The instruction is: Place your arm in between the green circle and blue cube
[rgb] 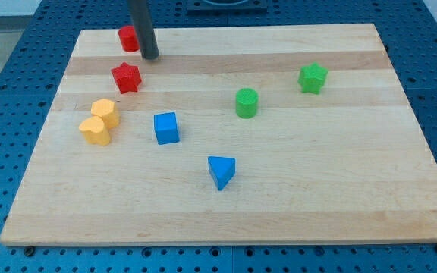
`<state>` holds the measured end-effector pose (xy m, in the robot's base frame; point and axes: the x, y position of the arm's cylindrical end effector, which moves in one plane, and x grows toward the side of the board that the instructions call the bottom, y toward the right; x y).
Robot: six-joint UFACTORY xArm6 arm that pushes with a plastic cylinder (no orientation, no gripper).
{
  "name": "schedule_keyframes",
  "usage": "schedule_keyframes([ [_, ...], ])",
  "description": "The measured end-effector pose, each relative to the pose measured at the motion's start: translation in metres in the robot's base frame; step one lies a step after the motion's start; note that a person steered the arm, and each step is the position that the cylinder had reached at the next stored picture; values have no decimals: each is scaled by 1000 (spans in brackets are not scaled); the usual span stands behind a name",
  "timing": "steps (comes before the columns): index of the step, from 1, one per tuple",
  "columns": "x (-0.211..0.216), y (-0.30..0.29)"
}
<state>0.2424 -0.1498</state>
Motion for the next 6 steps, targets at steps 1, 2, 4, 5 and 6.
schedule_keyframes([
  [1, -36, -20],
  [2, -42, -38],
  [4, -50, 18],
  [5, -7, 83],
  [6, 71, 71],
])
